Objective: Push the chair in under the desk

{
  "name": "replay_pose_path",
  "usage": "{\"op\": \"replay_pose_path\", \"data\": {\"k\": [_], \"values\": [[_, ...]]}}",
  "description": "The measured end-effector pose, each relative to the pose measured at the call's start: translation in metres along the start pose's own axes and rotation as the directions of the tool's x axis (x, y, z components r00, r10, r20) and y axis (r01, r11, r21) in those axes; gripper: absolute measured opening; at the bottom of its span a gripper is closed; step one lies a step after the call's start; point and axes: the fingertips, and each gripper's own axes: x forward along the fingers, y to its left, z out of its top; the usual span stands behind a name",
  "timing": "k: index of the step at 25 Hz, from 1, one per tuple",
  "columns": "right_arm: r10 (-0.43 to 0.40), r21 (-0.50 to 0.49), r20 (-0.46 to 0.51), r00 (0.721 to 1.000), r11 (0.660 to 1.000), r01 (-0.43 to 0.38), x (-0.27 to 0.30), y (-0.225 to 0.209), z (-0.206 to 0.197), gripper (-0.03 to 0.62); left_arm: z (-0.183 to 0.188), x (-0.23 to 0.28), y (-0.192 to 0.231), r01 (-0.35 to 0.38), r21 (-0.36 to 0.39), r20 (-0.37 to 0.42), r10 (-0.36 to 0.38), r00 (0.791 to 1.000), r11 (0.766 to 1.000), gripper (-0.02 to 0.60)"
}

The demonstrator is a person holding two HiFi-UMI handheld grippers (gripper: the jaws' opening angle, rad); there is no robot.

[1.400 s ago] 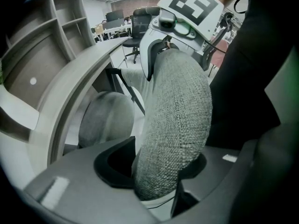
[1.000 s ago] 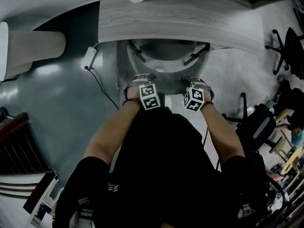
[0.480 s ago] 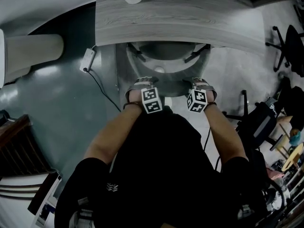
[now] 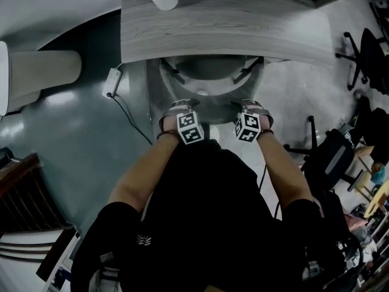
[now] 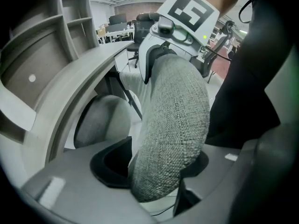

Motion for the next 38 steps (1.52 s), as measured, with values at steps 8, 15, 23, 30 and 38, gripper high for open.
{"op": "replay_pose_path", "data": {"k": [8, 15, 23, 30, 38], "values": [[-0.043, 0.072, -0.028, 0.999, 0.996, 0.045, -0.011, 0.003, 0.001, 0.222, 0.003, -0.017, -0.006, -0.088, -0.003, 0.014, 0.088, 0.996, 0.996, 0.237], [-0.095, 0.248, 0.059, 0.994, 0.966, 0.078, -0.047, 0.011, 0.01, 0.222, 0.005, -0.044, -0.013, -0.123, -0.196, 0.069, 0.139, 0.988, 0.973, 0.232], [-0.186, 0.316, 0.148, 0.971, 0.939, 0.131, -0.082, 0.017, 0.022, 0.222, 0.009, -0.076, -0.018, -0.197, -0.314, 0.097, 0.238, 0.967, 0.929, 0.209], [-0.308, 0.389, 0.237, 0.921, 0.899, 0.201, -0.131, 0.007, 0.044, 0.221, 0.042, -0.14, -0.003, -0.255, -0.431, 0.238, 0.382, 0.893, 0.866, 0.153], [-0.491, 0.567, 0.386, 0.781, 0.794, 0.219, -0.203, -0.027, 0.076, 0.186, 0.062, -0.23, 0.033, -0.34, -0.532, 0.332, 0.561, 0.758, 0.775, 0.027]]}}
